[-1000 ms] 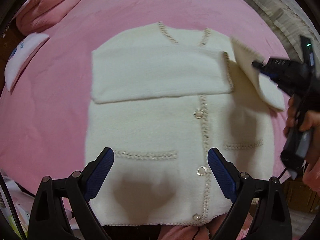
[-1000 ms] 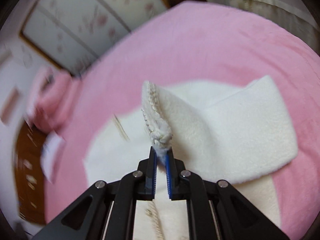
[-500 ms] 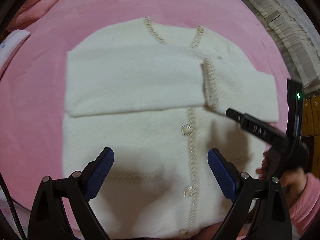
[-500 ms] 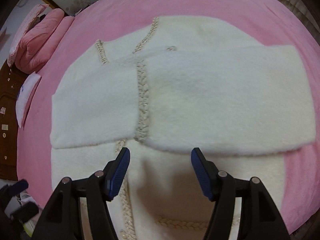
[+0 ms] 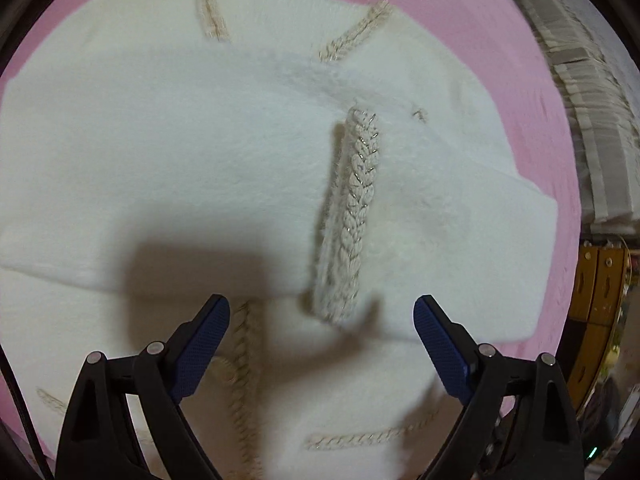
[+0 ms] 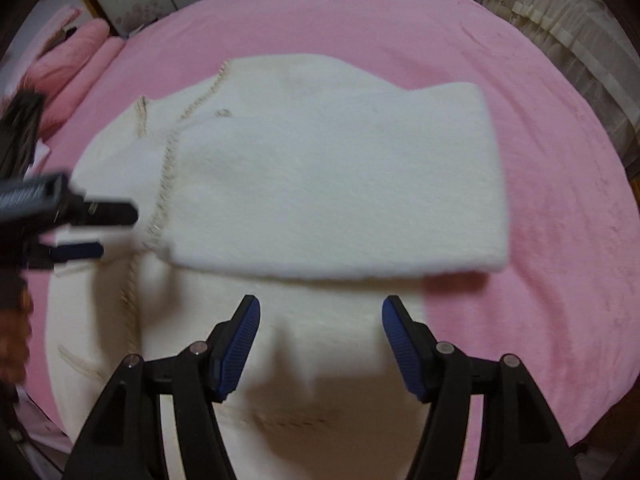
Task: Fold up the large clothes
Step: 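Grasp the braided front edge with the left tool and lift it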
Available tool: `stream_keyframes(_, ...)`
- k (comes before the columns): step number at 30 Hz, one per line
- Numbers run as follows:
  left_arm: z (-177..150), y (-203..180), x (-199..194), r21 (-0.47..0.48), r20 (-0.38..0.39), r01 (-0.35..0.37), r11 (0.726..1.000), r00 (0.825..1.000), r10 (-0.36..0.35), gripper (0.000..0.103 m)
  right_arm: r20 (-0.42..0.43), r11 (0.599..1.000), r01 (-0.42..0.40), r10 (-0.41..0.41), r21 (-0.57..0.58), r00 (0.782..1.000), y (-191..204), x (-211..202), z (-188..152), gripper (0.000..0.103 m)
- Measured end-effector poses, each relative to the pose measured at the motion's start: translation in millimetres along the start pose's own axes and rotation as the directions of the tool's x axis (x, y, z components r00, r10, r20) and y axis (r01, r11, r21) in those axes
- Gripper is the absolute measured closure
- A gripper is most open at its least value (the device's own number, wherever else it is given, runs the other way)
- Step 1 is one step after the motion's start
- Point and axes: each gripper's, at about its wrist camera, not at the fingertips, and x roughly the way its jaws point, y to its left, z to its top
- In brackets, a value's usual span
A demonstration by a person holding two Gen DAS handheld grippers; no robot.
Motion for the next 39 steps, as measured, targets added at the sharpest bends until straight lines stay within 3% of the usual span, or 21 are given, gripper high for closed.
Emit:
stream_keyframes(4, 7.0, -3.9, 21.4, -0.096, -0.026, -0.009, 0.995, 1.0, 0.007, 0.013, -0.059, 0.997, 0.038, -0.042, -0.072, 0.997, -19.9, 11.8, -11.7, 0.039)
stream_keyframes(7, 5.2, -11.3, 27.0, -0.106, -0.035, -0.025, 0.994, 0.999, 0.021, 0.014, -0.093, 0.996, 0.052, -0.059, -0.076, 0.994, -32.2, 20.6, -15.6, 0.039)
stream_keyframes(11, 5.4, -27.5, 42.2, -0.103, -0.1, -0.018, 0.994, 0.995, 0.008, 0.037, -0.091, 0.997, 0.075, -0.076, -0.012, 0.993, -45.7, 25.2, -13.6, 0.039)
stream_keyframes(14, 8.5, -40.3, 47.6, -0.08, -0.1, -0.045, 0.996, 0.994, 0.037, 0.046, -0.099, 0.996, 0.073, -0.068, 0.054, 0.993, -52.9, 32.3, -7.4, 0.039)
stream_keyframes(16, 8.6, -45.5, 48.3, -0.086, -0.101, -0.041, 0.995, 0.994, 0.032, 0.058, -0.091, 0.995, 0.085, -0.08, 0.048, 0.993, -52.2, 36.3, -1.5, 0.039)
stream_keyframes(18, 7.3, -50.2, 46.0, -0.082, -0.107, -0.03, 0.996, 0.994, 0.021, 0.086, -0.083, 0.995, 0.085, -0.082, 0.041, 0.993, -50.3, 39.8, 4.9, 0.039)
stream_keyframes(20, 8.3, -52.2, 35.7, -0.064, -0.104, -0.021, 0.998, 0.995, 0.014, 0.089, -0.082, 0.996, 0.083, -0.08, 0.033, 0.993, -48.5, 41.9, 9.5, 0.039)
stream_keyframes(24, 10.9, -66.5, -0.8, -0.05, -0.029, 0.08, 0.996, 0.996, -0.081, 0.089, -0.072, 0.996, 0.084, -0.083, 0.019, 0.994, -44.6, 43.1, 19.6, 0.04)
stream_keyframes(27, 21.3, -84.9, -42.1, -0.022, 0.067, 0.138, 0.99, 0.988, -0.136, 0.09, -0.063, 0.996, 0.085, -0.084, 0.025, 0.995, -42.4, 44.5, 28.4, 0.04)
stream_keyframes(33, 44.7, -115.0, -125.5, 0.036, 0.268, 0.203, 0.979, 0.941, -0.205, 0.09, -0.018, 0.996, 0.089, -0.089, 0.001, 0.996, -36.5, 41.1, 39.8, 0.04)
stream_keyframes(39, 56.5, -117.2, -195.7, 0.046, 0.425, 0.167, 0.985, 0.889, -0.171, 0.09, 0.026, 0.977, 0.073, -0.069, -0.198, 0.997, -10.3, 36.9, 51.0, 0.04)
